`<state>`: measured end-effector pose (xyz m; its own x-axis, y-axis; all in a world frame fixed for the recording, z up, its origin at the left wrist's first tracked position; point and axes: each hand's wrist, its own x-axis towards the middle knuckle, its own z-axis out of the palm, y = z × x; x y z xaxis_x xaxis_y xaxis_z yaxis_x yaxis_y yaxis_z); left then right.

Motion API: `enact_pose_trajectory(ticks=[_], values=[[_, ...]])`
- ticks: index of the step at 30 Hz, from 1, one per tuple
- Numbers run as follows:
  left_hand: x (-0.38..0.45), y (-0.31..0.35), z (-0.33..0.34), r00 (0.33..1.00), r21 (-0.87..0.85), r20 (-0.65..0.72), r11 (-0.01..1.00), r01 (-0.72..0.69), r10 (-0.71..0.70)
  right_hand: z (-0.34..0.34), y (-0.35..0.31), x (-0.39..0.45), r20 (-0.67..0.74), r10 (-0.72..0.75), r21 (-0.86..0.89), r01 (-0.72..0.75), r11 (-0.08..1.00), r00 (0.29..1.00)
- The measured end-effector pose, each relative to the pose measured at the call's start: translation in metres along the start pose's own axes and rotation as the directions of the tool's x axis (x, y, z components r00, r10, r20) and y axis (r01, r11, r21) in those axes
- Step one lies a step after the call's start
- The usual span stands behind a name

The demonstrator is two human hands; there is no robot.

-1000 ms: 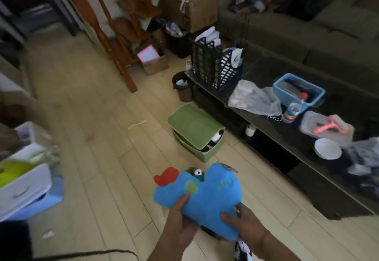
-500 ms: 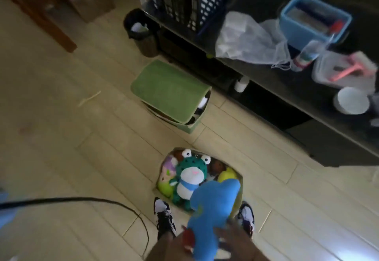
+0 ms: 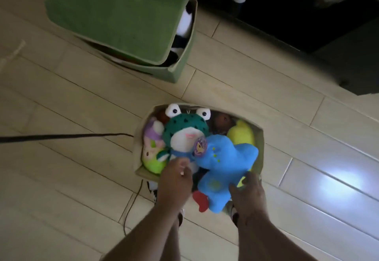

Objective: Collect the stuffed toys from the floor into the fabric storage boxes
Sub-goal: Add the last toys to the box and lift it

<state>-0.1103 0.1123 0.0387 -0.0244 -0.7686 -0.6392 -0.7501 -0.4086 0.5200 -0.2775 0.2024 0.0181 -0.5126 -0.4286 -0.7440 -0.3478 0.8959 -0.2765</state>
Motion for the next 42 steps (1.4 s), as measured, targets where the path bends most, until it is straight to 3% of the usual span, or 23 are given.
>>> enact_pose_trajectory(ticks=[1, 3, 8, 10, 13, 15, 18, 21, 24, 26, 28, 29, 31, 32, 33, 34, 35, 36, 37, 38, 40, 41, 42], values=[[0.013, -0.003, -0.005, 1.0, -0.012, -0.003, 1.0, -0.029, 0.029, 0.002, -0.001, -0.001, -0.084, -0.129, -0.013, 0.128, 0.992, 0.988], [0.043, -0.007, -0.019, 0.994, 0.008, -0.043, 0.994, -0.105, 0.105, 0.011, -0.006, -0.005, -0.095, -0.263, -0.032, 0.261, 0.965, 0.96], [0.088, -0.003, -0.034, 0.988, 0.001, -0.079, 0.992, -0.129, 0.129, 0.01, -0.036, 0.03, 0.07, -0.012, 0.15, 0.001, 0.989, 0.998], [0.103, -0.005, -0.04, 0.981, -0.029, -0.123, 0.987, -0.156, 0.152, -0.004, -0.044, 0.042, -0.068, 0.029, 0.215, -0.013, 0.977, 0.997], [0.122, -0.003, -0.051, 0.927, -0.094, -0.35, 0.98, -0.177, 0.134, -0.019, -0.049, 0.05, -0.22, 0.013, 0.222, 0.037, 0.974, 0.975], [0.146, -0.007, -0.058, 0.899, -0.159, -0.438, 0.985, -0.074, -0.002, -0.015, -0.055, 0.058, -0.07, -0.048, 0.091, 0.054, 0.994, 0.996], [0.178, -0.009, -0.063, 0.91, -0.254, -0.32, 0.949, 0.184, -0.262, 0.007, -0.062, 0.087, 0.173, 0.009, -0.22, 0.03, 0.975, 0.985], [0.189, -0.013, -0.065, 0.893, -0.182, -0.26, 0.927, 0.328, -0.367, 0.02, -0.074, 0.12, 0.205, 0.0, -0.51, 0.106, 0.853, 0.979], [0.185, -0.031, -0.077, 0.799, -0.353, -0.367, 0.866, 0.354, -0.477, 0.008, -0.076, 0.136, 0.302, -0.038, -0.59, 0.218, 0.778, 0.952], [0.177, -0.051, -0.086, 0.774, -0.489, -0.254, 0.767, 0.415, -0.581, -0.011, -0.068, 0.129, 0.288, -0.097, -0.484, 0.232, 0.843, 0.953], [0.163, -0.071, -0.084, 0.796, -0.539, 0.016, 0.665, 0.516, -0.605, -0.03, -0.047, 0.113, 0.084, -0.14, -0.28, 0.159, 0.947, 0.987], [0.152, -0.078, -0.083, 0.806, -0.495, 0.109, 0.671, 0.551, -0.582, -0.039, -0.031, 0.103, -0.073, -0.13, -0.122, 0.12, 0.985, 0.989], [0.133, -0.095, -0.078, 0.799, -0.387, 0.163, 0.708, 0.591, -0.578, -0.051, 0.022, 0.089, -0.365, -0.017, 0.188, 0.092, 0.978, 0.931], [0.124, -0.105, -0.074, 0.789, -0.355, 0.184, 0.709, 0.61, -0.586, -0.05, 0.047, 0.081, -0.385, 0.095, 0.303, 0.029, 0.953, 0.918], [0.114, -0.113, -0.07, 0.768, -0.331, 0.224, 0.694, 0.639, -0.6, -0.044, 0.072, 0.075, -0.27, 0.196, 0.422, -0.067, 0.904, 0.943], [0.104, -0.121, -0.065, 0.752, -0.29, 0.255, 0.693, 0.66, -0.609, -0.033, 0.09, 0.071, -0.014, 0.243, 0.563, -0.193, 0.804, 0.97], [0.094, -0.128, -0.06, 0.753, -0.249, 0.275, 0.712, 0.656, -0.598, -0.019, 0.097, 0.06, 0.275, 0.144, 0.649, -0.294, 0.702, 0.951], [0.083, -0.133, -0.055, 0.755, -0.213, 0.303, 0.731, 0.648, -0.581, -0.001, 0.106, 0.053, 0.341, 0.037, 0.588, -0.244, 0.771, 0.939], [0.073, -0.139, -0.052, 0.769, -0.164, 0.319, 0.767, 0.62, -0.554, 0.015, 0.107, 0.049, 0.361, -0.019, 0.594, -0.214, 0.775, 0.933], [0.065, -0.146, -0.049, 0.798, -0.075, 0.32, 0.826, 0.559, -0.511, 0.032, 0.114, 0.048, 0.33, 0.002, 0.528, -0.186, 0.828, 0.944], [0.057, -0.158, -0.051, 0.852, 0.088, 0.282, 0.896, 0.434, -0.441, 0.047, 0.122, 0.04, 0.41, 0.106, 0.34, -0.259, 0.904, 0.906], [0.056, -0.161, -0.054, 0.868, 0.112, 0.266, 0.907, 0.405, -0.42, 0.047, 0.112, 0.039, 0.354, 0.225, 0.361, -0.355, 0.862, 0.908], [0.055, -0.156, -0.059, 0.871, 0.103, 0.266, 0.91, 0.401, -0.414, 0.046, 0.102, 0.038, 0.273, 0.255, 0.291, -0.332, 0.897, 0.928]])
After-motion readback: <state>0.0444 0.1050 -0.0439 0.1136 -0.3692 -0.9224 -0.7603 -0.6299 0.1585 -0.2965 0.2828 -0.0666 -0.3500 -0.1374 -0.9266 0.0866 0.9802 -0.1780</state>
